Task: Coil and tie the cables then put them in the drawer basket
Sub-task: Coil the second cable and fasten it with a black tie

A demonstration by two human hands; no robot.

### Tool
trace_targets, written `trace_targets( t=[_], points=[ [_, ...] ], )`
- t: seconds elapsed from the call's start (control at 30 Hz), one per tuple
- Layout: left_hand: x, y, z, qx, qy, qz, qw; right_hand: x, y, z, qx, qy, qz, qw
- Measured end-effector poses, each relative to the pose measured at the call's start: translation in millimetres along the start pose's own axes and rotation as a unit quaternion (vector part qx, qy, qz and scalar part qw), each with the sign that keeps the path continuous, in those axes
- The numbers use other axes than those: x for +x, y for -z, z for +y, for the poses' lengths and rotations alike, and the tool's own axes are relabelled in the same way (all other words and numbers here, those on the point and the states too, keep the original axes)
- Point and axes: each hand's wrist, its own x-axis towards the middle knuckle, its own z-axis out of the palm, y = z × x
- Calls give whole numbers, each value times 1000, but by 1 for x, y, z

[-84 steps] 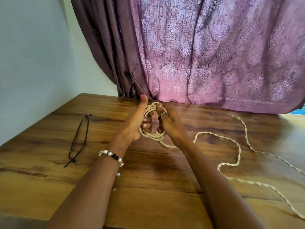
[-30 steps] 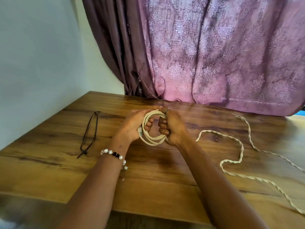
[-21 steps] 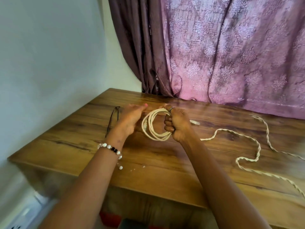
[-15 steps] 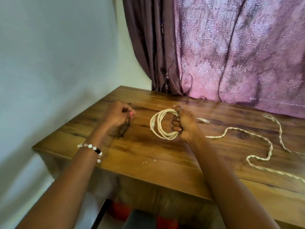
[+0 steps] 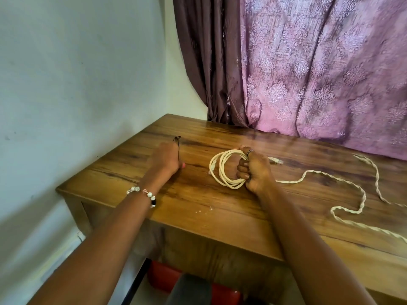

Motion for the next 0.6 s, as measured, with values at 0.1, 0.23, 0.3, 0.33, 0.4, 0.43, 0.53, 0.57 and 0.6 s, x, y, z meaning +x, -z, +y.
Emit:
trace_targets(
  t=[0.1,0.23,0.3,0.33,0.4,0.43,0.53,0.57,0.6],
  points=[
    [5,-2,2,10,17,2,1000,1,1,0,-3,-1,1,1000],
    [11,-1,5,-25,28,-50,998,2,1,0,-3,-2,-4,1000],
    [13,0,3,-51,40,-72,995,1,0,-1,-3,-2,-7,1000],
    [15,0,1,-57,45,-78,994,1,0,-1,-4,-2,-9,1000],
    [17,2,-3,-61,53,-90,993,1,0,-2,-6,-1,-11,1000],
    [19,3,-4,-71,54,-87,992,2,0,-2,-6,-1,-12,1000],
    [25,0,-4,-129,45,-24,990,4,0,-2,-8,0,-9,1000],
    [28,-3,-2,-149,36,-3,988,6,1,-3,-8,-1,-8,1000],
    [32,-6,0,-163,25,10,986,7,2,-3,-9,-2,-7,1000]
  ],
)
